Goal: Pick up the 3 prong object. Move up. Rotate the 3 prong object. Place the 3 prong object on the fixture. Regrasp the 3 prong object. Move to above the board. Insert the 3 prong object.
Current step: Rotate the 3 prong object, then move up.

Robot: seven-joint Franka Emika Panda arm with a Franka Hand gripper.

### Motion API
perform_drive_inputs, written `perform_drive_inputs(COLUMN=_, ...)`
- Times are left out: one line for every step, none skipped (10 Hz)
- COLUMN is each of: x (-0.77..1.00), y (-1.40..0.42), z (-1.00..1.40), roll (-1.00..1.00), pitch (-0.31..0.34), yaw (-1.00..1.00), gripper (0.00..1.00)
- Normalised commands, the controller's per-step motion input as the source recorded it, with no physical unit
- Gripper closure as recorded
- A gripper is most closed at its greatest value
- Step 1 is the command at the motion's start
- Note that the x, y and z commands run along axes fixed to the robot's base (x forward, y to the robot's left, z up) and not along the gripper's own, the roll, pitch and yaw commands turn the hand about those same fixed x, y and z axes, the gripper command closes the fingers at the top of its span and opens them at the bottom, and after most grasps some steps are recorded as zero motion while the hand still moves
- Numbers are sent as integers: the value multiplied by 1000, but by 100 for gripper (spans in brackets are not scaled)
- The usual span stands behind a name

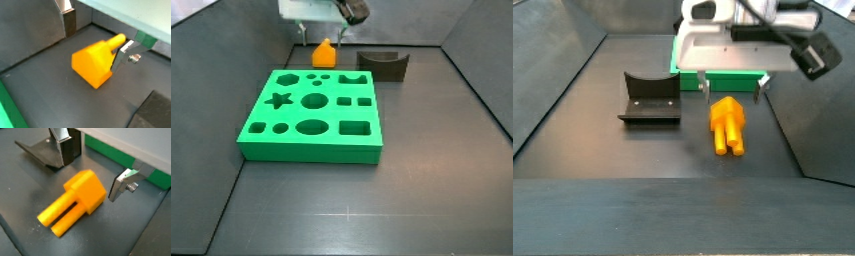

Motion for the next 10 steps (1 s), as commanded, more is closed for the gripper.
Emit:
perform_drive_inputs(x=43, y=5, z=-1000, roll=-74, pitch=-36, yaw=-6, gripper=0)
perform_drive_inputs(x=53, y=9, z=-901, roll=-90, pitch=-36, yaw=5, gripper=0)
perform_drive_inputs(x=55, y=10, z=-822, roll=-97, pitch=-33, yaw=7, gripper=0)
perform_drive_inputs(x=51, y=15, z=-643, roll=-110, pitch=-34, yaw=8, gripper=0)
perform_drive_inputs(x=48, y=13, z=-574, roll=-116, pitch=-37, yaw=10, gripper=0)
perform_drive_inputs(x=42, y=15, z=-443, roll=-124, pitch=-50, yaw=7, gripper=0)
perform_drive_inputs(x=41, y=17, z=-348, roll=-129, pitch=-52, yaw=3, gripper=0)
perform_drive_inputs(x=39, y=16, z=-221, roll=-139, pitch=-56, yaw=4, gripper=0)
perform_drive_inputs(x=0, y=0, z=0, roll=0, pitch=0, yaw=0, gripper=100)
perform_drive_inputs(x=0, y=0, z=833, roll=0, pitch=0, yaw=0, gripper=100)
